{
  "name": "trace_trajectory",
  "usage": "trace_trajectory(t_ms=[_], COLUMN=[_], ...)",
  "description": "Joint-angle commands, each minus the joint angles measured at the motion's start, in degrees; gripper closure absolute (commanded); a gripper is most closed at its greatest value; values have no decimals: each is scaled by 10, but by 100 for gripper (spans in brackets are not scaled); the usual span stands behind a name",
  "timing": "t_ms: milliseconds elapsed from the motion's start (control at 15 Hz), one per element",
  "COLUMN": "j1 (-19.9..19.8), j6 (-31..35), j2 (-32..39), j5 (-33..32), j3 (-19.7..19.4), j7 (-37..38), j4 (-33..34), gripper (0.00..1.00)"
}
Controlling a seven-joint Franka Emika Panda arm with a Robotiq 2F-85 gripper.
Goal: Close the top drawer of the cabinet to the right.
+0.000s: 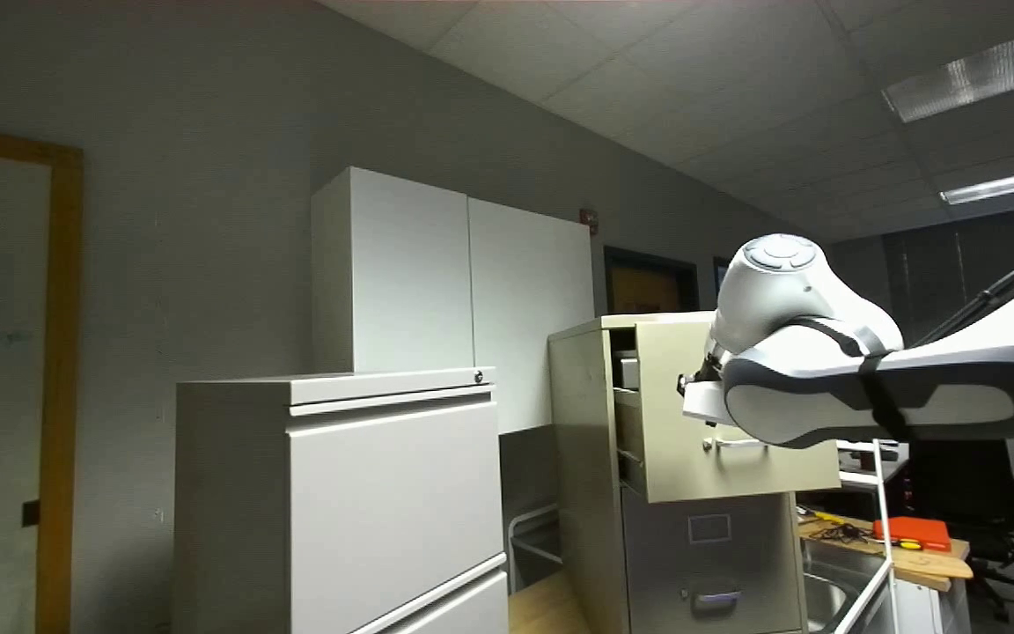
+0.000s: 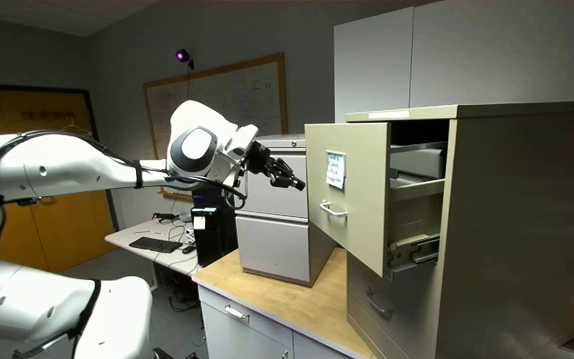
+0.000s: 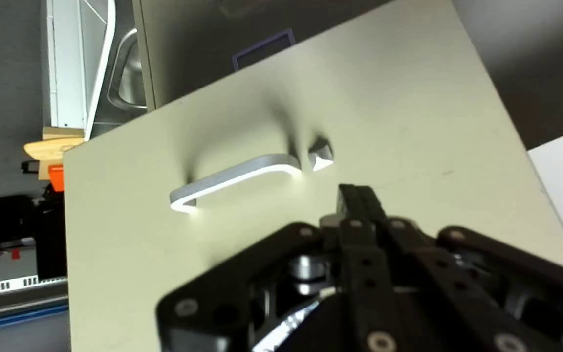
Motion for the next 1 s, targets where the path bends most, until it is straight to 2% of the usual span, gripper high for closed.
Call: trace_trajectory(t_ms=[0, 400, 933], j1=[-62, -137, -154], j6=[48, 108, 108], j2=[46, 108, 204], j5=[-38, -65, -70], j3=[44, 99, 125], j7=[51, 66, 56], j4=[35, 78, 147], gripper=[100, 100, 100])
